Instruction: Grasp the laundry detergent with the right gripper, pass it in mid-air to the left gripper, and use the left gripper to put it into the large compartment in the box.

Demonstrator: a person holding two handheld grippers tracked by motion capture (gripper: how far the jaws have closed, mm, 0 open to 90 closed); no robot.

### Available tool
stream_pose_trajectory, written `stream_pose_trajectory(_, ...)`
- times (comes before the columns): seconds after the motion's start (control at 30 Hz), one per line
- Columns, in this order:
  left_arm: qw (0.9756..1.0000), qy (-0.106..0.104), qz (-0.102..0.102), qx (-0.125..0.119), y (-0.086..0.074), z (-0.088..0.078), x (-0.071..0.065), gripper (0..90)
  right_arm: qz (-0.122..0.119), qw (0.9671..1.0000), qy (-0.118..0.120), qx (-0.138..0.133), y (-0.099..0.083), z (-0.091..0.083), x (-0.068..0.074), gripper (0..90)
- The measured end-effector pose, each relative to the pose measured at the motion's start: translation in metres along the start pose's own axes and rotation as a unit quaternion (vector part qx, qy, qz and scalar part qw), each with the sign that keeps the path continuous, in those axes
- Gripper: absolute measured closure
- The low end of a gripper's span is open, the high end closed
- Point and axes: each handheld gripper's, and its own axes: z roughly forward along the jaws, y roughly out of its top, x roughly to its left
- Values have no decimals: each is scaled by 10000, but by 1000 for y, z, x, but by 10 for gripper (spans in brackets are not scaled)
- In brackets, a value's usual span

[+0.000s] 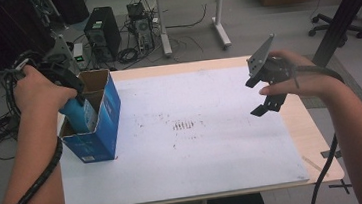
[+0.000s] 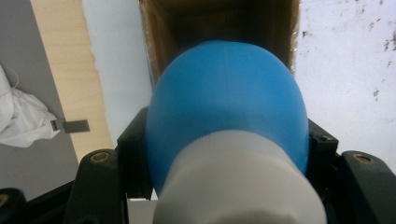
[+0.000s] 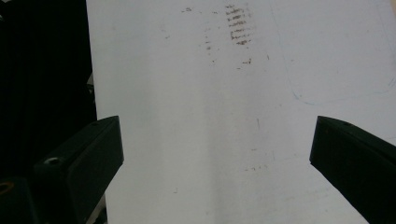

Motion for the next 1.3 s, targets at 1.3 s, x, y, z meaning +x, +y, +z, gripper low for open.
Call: stream_pose_trajectory(1.3,9993,11,169,326,3,71,-7,376,0,9999,117,7,-3,8,1,27)
